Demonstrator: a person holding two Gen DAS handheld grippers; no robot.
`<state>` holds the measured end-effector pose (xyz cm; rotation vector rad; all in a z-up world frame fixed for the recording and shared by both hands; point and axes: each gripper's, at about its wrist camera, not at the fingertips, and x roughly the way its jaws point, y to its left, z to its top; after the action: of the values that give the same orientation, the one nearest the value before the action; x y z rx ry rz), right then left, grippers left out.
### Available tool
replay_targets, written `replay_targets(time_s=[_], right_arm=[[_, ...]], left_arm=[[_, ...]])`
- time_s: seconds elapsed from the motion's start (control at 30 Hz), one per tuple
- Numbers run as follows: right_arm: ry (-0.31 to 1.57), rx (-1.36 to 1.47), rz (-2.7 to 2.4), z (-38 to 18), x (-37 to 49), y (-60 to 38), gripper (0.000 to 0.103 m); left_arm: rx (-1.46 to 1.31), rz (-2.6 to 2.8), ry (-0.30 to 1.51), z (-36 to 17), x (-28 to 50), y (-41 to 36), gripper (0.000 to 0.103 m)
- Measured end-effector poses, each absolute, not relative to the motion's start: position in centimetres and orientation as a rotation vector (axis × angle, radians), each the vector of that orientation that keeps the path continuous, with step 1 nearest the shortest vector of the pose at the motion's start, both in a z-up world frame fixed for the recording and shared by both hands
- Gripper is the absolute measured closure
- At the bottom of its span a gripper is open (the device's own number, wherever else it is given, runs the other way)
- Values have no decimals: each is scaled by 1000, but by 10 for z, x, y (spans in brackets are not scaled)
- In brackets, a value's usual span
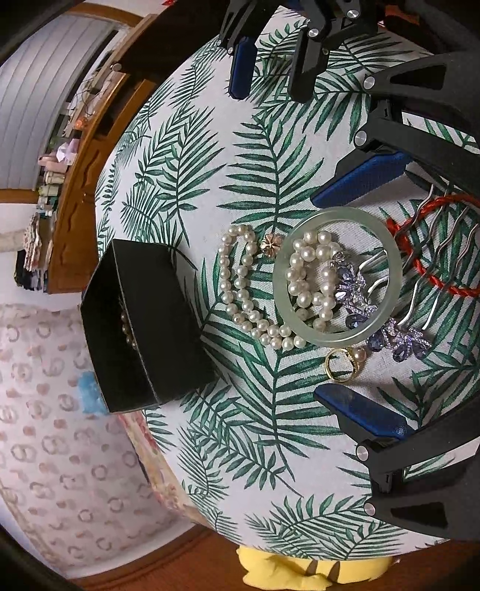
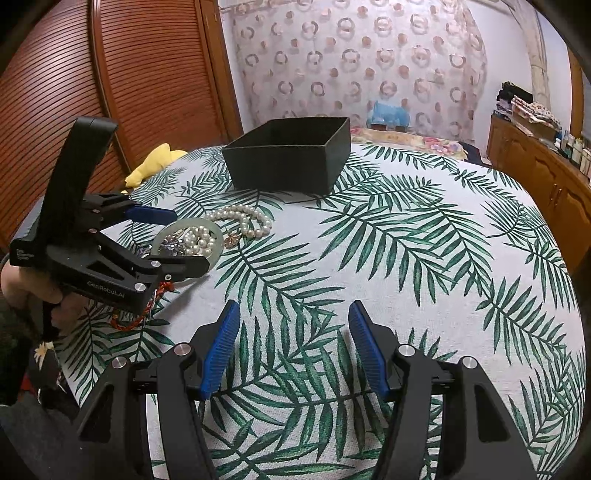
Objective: Organize jewelry
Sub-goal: 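Withdraw both open tools back over the remaining jewelry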
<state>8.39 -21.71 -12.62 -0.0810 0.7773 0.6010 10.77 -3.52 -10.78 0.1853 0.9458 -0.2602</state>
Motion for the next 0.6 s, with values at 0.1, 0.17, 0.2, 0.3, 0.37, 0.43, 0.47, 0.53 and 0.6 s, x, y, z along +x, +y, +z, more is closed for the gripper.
replay_targets(time_s=[0.1,0.17,0.2,0.3,0.37,0.43,0.47,0.53,0.6], right_arm=[[777,-83,600,-126,84,-217,40],[778,-85,600,-126,84,-217,40],[778,-87,600,-126,84,-216,40],[779,-102,599,-127,83,-214,40],[783,-110,599,-126,84,-213,40],[780,-119,596,-123,85,-212,40],[775,-120,600,-120,87,-211,40],[764,-132,612,-112,91,-207,40],[753,-155,613,-106,96,-204,40]], left_arm=[[172,-279,938,-108,106,-34,22],[176,-282,922,-105,102,-35,35],[172,-283,918,-104,100,-35,35],[154,-279,892,-100,95,-33,35],[137,-268,869,-96,89,-30,35],[107,-266,844,-90,83,-25,35],[87,-263,829,-86,79,-22,35],[58,-254,805,-80,72,-15,35],[35,-249,789,-77,67,-11,35]])
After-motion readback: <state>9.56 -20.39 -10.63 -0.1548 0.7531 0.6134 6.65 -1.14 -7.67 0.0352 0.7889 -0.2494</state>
